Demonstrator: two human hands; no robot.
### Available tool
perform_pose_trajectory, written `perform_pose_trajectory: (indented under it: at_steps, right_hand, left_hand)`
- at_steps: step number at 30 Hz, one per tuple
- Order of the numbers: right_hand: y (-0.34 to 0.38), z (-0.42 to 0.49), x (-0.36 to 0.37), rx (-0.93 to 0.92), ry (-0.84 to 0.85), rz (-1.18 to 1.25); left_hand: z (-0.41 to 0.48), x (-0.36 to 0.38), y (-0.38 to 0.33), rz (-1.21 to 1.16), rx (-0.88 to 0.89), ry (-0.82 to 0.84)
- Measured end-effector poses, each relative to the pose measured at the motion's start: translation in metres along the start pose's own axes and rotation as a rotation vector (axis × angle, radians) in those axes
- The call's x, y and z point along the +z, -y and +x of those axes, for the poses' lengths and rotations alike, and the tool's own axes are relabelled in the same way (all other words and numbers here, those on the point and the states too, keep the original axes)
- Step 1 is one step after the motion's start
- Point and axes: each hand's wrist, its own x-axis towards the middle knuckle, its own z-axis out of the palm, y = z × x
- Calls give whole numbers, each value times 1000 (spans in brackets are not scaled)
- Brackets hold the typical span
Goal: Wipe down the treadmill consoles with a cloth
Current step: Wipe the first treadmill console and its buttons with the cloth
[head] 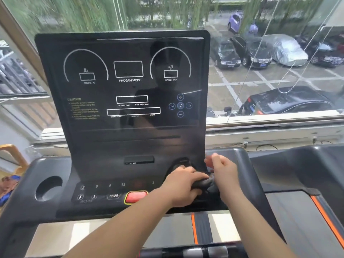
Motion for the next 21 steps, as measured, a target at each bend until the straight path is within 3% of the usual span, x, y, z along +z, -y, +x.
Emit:
perform_pose_trajectory:
  at_steps: [4, 8, 10, 16, 21]
  right_hand:
    - [-14, -11, -11, -47, -64, -66]
    - [-13, -26, -27, -43, -91, -64]
    - [-14, -38, -32, -51, -91, -72]
    - [-21, -91, -8, -8, -141, -59]
    - [-28, -139, 47, -59, -40, -158]
  left_hand:
    - [-17, 6, -12, -52, 12, 88]
    - [-56, 20, -32, -776, -130, 254]
    - [-74, 24, -32, -983, -193, 226]
    - [-106, -13, 2, -1278, -326, 129]
    - [-149, -29, 34, -1380, -447, 147]
